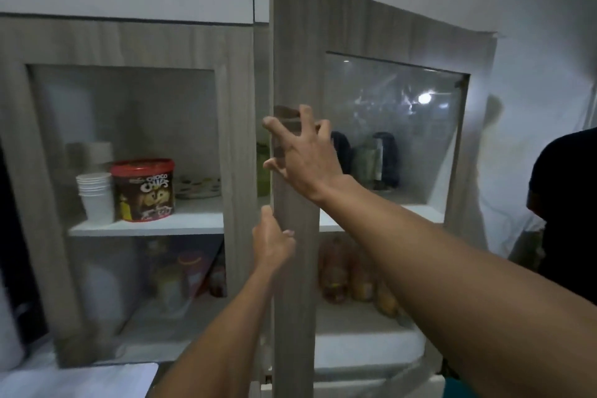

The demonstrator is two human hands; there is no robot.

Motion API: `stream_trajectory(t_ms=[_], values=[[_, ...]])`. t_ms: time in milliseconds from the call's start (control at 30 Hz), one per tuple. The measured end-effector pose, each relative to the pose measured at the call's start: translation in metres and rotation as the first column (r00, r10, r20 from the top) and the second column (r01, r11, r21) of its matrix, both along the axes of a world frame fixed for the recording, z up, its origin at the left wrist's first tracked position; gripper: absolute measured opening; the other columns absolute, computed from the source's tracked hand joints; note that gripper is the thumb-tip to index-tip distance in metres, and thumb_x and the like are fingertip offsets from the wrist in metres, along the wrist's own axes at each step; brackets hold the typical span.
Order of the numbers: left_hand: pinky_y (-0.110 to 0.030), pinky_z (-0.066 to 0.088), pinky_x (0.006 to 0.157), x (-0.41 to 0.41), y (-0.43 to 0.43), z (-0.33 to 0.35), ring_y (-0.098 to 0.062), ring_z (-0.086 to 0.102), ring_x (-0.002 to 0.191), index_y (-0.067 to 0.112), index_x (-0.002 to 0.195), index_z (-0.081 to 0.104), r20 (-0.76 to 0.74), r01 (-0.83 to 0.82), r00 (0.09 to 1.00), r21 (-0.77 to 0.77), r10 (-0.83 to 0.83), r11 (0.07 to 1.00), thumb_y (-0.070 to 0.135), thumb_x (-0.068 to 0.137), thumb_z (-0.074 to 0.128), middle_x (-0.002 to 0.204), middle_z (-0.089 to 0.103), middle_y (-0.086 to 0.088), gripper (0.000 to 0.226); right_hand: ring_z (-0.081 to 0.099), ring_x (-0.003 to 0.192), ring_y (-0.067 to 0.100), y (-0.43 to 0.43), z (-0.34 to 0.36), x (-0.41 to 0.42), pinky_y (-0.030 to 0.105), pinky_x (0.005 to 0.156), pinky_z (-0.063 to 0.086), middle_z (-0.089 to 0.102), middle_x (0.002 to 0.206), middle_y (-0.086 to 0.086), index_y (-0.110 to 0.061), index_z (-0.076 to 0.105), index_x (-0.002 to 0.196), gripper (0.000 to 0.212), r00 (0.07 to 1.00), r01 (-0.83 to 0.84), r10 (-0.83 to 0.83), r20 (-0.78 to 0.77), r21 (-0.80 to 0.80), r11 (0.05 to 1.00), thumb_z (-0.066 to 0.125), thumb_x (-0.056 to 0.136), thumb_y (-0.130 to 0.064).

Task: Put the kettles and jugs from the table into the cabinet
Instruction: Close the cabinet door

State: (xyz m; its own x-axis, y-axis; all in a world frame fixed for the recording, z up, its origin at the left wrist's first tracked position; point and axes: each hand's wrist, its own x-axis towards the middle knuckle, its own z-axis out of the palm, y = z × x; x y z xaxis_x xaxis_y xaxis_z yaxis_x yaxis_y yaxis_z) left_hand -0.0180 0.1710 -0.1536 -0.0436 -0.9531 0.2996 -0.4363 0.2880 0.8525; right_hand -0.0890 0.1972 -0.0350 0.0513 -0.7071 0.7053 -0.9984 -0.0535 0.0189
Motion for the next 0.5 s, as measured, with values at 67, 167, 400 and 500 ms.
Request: stream_trajectory(t_ms=[67,167,400,500], values=[[-0.032,0.047,0.077,0.002,-0.023,0.003,-0.029,0.061,0.104,0.008,0.12,0.048,0.043,-0.026,0.999,0.022,0.025,0.999,0.011,0.09,0.064,0.116,0.061,-0.012,0.034,0.027,0.13,0.049,-0.023,0.005,-0.008,0.056,0.093,0.05,0.016,0.152,0.016,-0.037,0.039,0.14,0.055,0.998,-0.019,0.021,-0.057,0.023,1.0,0.063,0.09,-0.044],[-0.035,0.054,0.088,0.003,-0.048,0.009,-0.027,0.064,0.105,0.012,0.118,0.052,0.088,-0.051,0.995,0.041,0.047,0.998,0.018,0.088,0.07,0.116,0.066,-0.007,0.035,0.039,0.124,0.044,-0.054,0.017,-0.016,0.062,0.095,0.045,0.025,0.148,0.014,-0.032,0.045,0.137,0.048,0.991,-0.094,0.103,-0.085,0.098,0.991,0.063,0.092,-0.035],[-0.031,0.053,0.079,-0.012,-0.089,0.033,-0.017,0.065,0.094,0.017,0.116,0.056,-0.115,-0.189,0.977,-0.071,0.181,0.979,0.024,0.085,0.074,0.109,0.069,-0.001,0.037,0.048,0.111,0.042,-0.098,0.028,-0.033,0.055,0.09,0.048,0.034,0.134,0.014,-0.034,0.036,0.142,0.054,0.975,-0.183,0.197,-0.105,0.126,0.975,0.049,0.095,-0.01],[-0.031,0.056,0.082,-0.018,-0.105,0.043,-0.017,0.065,0.096,0.017,0.119,0.058,-0.138,-0.244,0.964,-0.132,0.226,0.961,0.024,0.083,0.076,0.111,0.067,-0.001,0.04,0.043,0.112,0.036,-0.119,0.032,-0.046,0.044,0.084,0.049,0.034,0.133,0.013,-0.039,0.025,0.149,0.068,0.971,-0.214,0.221,-0.095,0.072,0.974,0.056,0.094,-0.011]])
